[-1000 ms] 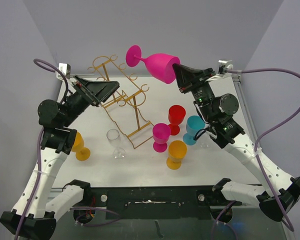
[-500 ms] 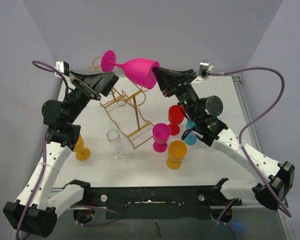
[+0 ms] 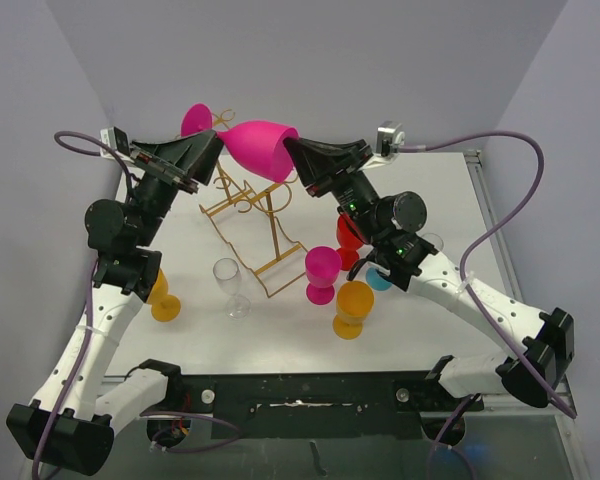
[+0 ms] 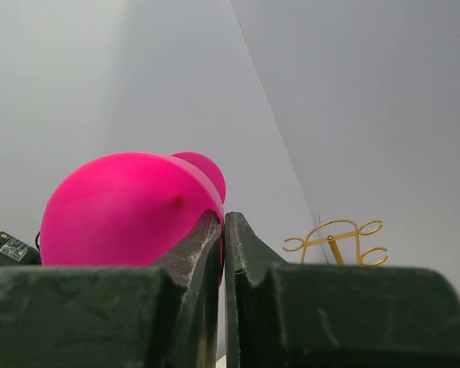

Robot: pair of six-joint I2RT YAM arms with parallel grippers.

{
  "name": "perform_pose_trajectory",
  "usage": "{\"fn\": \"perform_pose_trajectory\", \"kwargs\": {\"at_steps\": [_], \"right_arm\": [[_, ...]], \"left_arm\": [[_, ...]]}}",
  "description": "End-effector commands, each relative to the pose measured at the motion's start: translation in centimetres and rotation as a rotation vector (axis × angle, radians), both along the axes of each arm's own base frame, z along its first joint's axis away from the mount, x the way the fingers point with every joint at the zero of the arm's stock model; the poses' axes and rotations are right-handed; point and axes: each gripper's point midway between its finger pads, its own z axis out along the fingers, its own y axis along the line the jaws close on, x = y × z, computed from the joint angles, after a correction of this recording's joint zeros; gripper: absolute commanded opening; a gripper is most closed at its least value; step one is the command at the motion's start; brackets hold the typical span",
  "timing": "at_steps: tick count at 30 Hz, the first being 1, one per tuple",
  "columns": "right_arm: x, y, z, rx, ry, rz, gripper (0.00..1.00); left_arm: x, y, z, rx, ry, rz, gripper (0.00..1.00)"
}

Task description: Place the wine glass upside down on the wine glass rack

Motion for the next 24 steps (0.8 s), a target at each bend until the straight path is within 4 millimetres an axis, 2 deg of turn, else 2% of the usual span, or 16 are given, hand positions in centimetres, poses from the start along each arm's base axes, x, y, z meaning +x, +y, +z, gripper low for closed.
{"fn": "perform_pose_trajectory", "kwargs": {"at_steps": [1, 8, 19, 24], "right_arm": [[-2.1, -0.2, 3.8, 0.073, -0.095, 0.041, 0.0], [-2.5, 0.7, 3.4, 0.055, -0.1, 0.052, 0.0], [-3.3, 1.5, 2.1, 0.02, -0.093, 0.085, 0.0], [-3.8, 1.6, 1.7, 0.005, -0.1, 0.107, 0.0]], "left_arm": [[-0.9, 1.3, 2.4, -0.064, -0.057, 0.04, 0.45], [-0.8, 1.5, 2.4, -0.075, -0.041, 0.051, 0.4], [-1.2, 1.6, 3.0, -0.099, -0.059, 0.033, 0.19], [-1.3, 1.4, 2.7, -0.103, -0.057, 0.014, 0.19]]}}
